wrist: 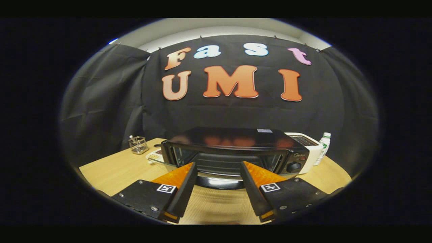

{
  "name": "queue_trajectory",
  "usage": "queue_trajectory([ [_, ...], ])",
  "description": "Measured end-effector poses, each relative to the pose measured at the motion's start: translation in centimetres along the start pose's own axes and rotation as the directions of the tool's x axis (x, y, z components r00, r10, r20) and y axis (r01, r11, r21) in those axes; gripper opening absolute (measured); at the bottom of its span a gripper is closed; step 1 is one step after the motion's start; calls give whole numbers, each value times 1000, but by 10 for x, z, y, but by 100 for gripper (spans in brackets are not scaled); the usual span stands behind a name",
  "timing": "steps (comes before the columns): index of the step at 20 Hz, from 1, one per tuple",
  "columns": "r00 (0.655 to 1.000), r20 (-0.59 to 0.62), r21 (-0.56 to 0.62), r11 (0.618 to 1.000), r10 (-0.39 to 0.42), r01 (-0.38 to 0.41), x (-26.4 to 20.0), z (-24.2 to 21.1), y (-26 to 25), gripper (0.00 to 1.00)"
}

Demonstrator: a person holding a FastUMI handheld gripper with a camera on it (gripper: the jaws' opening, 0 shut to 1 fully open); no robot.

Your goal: Open the toaster oven, put the food inside, and close the toaster oven door.

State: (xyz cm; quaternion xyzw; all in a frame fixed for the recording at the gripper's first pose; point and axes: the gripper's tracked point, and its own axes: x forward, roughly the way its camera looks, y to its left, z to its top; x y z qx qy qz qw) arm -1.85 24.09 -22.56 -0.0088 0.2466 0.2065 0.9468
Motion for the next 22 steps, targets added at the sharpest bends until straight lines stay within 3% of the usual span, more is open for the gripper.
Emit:
queue_trajectory([
  [7,989,-116,1,996,89,-90,-34,-56,13,76],
  [11,953,-260,76,987,156,-141,-38,-99,21,76],
  [15,892,-419,181,978,169,-100,-40,-147,13,76],
  [22,892,-399,377,925,211,-51,-44,-140,7,67],
])
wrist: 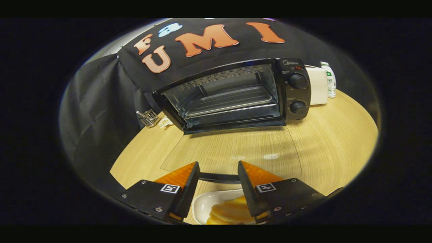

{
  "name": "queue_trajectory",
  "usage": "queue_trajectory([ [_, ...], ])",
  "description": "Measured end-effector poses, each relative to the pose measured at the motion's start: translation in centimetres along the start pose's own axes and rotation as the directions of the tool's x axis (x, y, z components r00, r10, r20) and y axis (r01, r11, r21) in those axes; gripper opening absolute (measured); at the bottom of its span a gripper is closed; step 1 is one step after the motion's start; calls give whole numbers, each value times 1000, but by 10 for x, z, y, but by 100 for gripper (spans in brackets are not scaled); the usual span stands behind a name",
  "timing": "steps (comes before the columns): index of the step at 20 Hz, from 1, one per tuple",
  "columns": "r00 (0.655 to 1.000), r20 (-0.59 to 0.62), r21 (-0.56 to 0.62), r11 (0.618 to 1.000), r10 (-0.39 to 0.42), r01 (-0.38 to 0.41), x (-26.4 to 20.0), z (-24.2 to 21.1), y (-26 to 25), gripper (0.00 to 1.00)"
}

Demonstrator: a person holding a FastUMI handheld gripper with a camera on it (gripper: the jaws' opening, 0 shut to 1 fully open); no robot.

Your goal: Open the toaster oven, put the food inside, and close the toaster oven door.

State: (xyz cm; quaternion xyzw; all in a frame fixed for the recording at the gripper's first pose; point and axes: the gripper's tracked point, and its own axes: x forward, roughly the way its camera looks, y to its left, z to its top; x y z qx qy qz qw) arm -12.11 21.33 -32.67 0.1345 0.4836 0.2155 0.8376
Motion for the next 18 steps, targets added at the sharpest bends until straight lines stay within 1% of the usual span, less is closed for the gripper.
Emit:
queue_trajectory([
  [1,1000,7,3,1000,-4,4,-7,-2,0,67],
  [3,998,40,-11,999,-47,47,-24,-6,-2,71],
  [4,997,56,-29,998,-62,63,-34,-10,-1,80],
  [8,987,101,-94,987,-122,131,-66,-26,1,95],
  [10,981,117,-87,982,-154,165,-76,-36,0,98],
  [13,974,96,-64,976,-203,210,-87,-56,-4,99],
  [15,959,107,-63,961,-262,270,-94,-61,-14,99],
  [17,934,121,-53,937,-337,345,-96,-70,-28,99],
  [18,935,102,-51,937,-340,346,-94,-82,-27,99],
])
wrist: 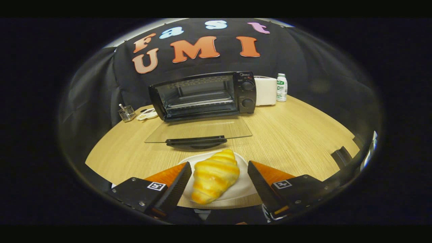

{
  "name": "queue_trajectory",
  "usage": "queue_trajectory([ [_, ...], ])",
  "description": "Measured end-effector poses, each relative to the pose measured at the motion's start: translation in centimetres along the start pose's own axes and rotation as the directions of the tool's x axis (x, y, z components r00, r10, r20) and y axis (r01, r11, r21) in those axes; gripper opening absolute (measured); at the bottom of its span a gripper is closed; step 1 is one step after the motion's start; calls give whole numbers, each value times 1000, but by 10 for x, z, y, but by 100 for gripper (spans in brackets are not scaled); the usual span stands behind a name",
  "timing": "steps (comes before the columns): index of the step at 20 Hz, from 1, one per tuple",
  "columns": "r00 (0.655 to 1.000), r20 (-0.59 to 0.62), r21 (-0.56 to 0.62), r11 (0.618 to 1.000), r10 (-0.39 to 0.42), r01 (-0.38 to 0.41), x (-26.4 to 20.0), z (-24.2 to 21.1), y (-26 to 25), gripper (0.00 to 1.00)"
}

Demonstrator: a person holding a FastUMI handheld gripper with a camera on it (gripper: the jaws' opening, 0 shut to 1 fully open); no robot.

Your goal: Open the toaster oven, put the food inside, and close the toaster oven door.

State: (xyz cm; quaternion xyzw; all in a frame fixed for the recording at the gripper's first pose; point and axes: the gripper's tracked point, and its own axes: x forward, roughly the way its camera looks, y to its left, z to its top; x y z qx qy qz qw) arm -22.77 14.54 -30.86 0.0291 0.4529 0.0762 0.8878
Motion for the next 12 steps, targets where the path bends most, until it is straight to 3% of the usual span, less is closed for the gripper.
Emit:
queue_trajectory([
  [3,996,-87,-1,1000,22,-23,5,-33,14,99],
  [7,999,-35,-93,995,-29,25,11,-28,6,98],
  [12,999,-41,-76,997,-7,4,9,-28,8,80],
])
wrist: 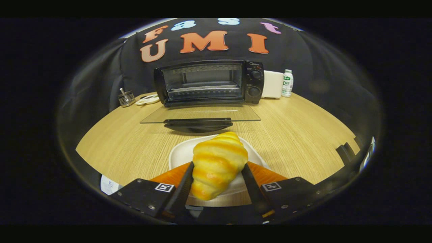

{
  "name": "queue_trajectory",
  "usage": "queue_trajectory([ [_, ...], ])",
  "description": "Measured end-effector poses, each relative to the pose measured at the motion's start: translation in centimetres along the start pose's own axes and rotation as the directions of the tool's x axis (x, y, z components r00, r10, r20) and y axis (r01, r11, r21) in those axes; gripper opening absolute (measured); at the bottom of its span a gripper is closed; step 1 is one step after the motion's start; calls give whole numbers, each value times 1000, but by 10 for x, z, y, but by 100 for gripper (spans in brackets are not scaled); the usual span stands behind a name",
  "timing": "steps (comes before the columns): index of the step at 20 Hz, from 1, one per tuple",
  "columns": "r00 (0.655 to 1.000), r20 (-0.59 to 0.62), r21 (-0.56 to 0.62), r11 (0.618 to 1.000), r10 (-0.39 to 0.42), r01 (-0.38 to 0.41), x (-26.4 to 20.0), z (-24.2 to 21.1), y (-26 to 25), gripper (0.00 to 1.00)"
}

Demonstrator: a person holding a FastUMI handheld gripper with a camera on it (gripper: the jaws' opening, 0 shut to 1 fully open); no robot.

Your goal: Open the toaster oven, put the food inside, and close the toaster oven door.

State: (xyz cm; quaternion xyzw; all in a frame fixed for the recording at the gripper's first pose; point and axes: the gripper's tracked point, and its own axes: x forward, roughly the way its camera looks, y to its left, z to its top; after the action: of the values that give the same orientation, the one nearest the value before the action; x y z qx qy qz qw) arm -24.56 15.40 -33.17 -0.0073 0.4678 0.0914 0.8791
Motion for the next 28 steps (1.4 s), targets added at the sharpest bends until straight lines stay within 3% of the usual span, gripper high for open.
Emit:
queue_trajectory([
  [3,995,-11,64,994,95,-94,-8,4,9,73],
  [9,961,122,186,946,247,-266,-24,44,27,72],
  [14,895,206,280,852,396,-442,-28,81,52,72],
  [17,846,229,349,770,482,-534,-24,102,68,72],
  [25,783,328,374,688,529,-622,25,181,86,71],
  [28,804,328,372,714,496,-593,63,200,85,71],
])
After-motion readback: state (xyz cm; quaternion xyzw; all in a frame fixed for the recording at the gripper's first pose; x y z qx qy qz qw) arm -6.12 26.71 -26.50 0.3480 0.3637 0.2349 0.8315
